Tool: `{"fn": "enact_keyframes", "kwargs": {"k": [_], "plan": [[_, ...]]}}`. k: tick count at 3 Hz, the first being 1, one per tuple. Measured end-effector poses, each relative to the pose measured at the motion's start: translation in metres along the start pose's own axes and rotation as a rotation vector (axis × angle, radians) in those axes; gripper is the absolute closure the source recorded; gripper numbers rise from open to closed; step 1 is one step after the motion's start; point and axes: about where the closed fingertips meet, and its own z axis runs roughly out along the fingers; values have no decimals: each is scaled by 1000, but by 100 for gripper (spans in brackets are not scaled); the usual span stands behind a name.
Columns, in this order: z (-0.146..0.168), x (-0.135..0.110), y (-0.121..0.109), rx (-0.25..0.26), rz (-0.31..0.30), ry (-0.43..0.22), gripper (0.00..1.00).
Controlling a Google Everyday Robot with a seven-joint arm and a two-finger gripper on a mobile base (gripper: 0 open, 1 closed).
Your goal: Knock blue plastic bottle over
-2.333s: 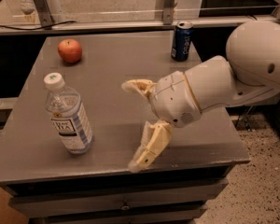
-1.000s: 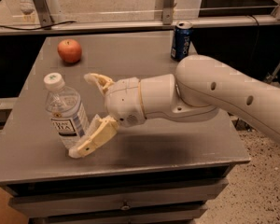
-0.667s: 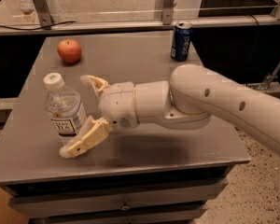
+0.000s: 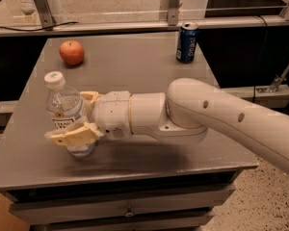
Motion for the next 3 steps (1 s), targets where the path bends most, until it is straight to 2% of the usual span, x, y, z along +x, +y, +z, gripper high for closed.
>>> {"fn": "enact_keyframes", "kwargs": {"k": [1, 2, 3], "plan": [[-10, -3, -2, 39, 9, -15, 64], [-34, -25, -14, 78, -29, -3, 88], [-64, -61, -34, 108, -99, 38, 100]]}}
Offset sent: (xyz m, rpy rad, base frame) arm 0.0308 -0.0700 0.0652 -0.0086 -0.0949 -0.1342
